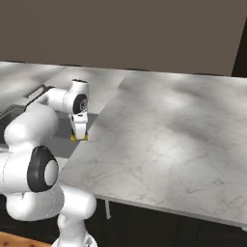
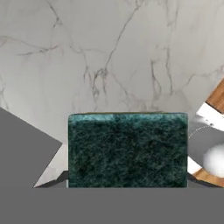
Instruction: Restock the sink supplies by placing the sponge and soap dispenser on the counter and next to the sink. Make sure the soap dispenser is upright.
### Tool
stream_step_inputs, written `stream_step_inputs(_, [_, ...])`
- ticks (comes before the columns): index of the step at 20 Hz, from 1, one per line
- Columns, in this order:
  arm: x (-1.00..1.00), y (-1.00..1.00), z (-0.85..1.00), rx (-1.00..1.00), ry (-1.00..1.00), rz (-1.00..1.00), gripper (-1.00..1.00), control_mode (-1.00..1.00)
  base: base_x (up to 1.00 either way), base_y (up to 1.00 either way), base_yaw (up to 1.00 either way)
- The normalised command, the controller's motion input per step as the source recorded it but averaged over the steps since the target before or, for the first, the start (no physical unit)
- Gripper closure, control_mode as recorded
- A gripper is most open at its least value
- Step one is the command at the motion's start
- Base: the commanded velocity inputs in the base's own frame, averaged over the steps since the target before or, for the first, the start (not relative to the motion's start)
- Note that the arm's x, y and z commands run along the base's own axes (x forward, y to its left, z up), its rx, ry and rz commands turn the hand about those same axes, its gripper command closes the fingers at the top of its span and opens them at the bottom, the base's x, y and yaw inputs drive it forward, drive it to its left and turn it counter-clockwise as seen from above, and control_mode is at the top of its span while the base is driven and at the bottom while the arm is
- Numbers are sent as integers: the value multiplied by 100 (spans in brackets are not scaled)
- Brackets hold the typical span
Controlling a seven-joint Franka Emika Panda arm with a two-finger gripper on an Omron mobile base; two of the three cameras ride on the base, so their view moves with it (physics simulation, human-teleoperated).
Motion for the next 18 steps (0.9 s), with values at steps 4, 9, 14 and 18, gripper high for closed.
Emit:
stream_step_inputs(4, [100, 24, -77, -12, 2, 0, 100, -100, 0, 0, 0])
stream_step_inputs(9, [95, 27, -56, -9, -2, -1, 100, -100, 0, 0, 0])
stream_step_inputs(14, [56, 2, -49, -2, -11, -1, 100, -100, 0, 0, 0])
stream_step_inputs(18, [25, 0, -76, 0, -8, -2, 100, -100, 0, 0, 0])
